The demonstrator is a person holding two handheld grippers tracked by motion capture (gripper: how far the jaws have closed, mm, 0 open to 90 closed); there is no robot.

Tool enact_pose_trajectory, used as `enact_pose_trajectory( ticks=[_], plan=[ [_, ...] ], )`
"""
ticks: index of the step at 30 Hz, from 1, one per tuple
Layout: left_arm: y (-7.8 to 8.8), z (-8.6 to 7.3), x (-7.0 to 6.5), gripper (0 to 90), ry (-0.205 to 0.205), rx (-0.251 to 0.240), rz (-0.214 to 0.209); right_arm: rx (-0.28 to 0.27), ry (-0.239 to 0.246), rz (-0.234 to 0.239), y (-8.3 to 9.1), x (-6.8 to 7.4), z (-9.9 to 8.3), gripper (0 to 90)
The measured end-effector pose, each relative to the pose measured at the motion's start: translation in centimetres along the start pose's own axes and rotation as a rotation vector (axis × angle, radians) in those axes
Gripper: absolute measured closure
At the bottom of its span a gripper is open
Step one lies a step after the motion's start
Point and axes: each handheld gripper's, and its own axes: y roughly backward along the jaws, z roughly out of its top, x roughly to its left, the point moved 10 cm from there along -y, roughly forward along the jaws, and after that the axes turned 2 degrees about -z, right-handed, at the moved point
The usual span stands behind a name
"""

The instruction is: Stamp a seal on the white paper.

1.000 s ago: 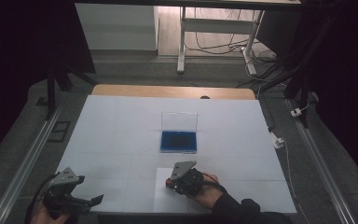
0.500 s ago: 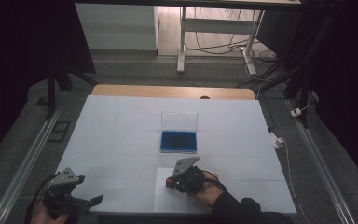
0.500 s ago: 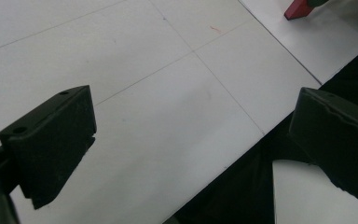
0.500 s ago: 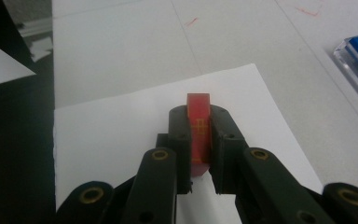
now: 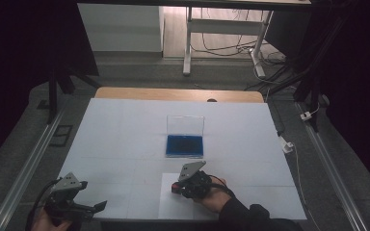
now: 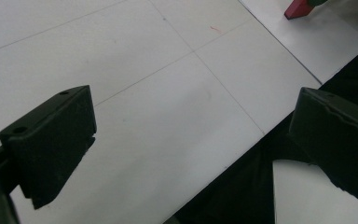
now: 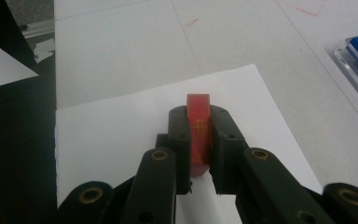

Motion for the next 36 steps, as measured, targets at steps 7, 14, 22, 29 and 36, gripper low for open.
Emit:
enact_pose_trajectory(
  ticks=[7,14,22,29,36],
  plan=[
    [0.0,0.0,0.0,1.1,0.004,-0.002,-0.002,0.013,0.004,-0.001,0.0,0.0,0.1,80.3],
    [0.0,0.0,0.0,1.2,0.003,-0.002,-0.002,0.006,-0.021,0.013,0.3,-0.1,0.2,79.9],
    [0.0,0.0,0.0,1.3,0.002,-0.002,-0.002,-0.026,-0.038,-0.002,1.1,-0.5,0.9,80.1],
    [0.0,0.0,0.0,1.3,0.004,-0.003,-0.003,-0.043,-0.052,-0.005,1.7,-0.8,1.3,80.1],
    [0.0,0.0,0.0,1.3,0.004,-0.003,-0.003,-0.054,-0.068,-0.019,2.3,-1.3,1.5,80.1]
  ],
)
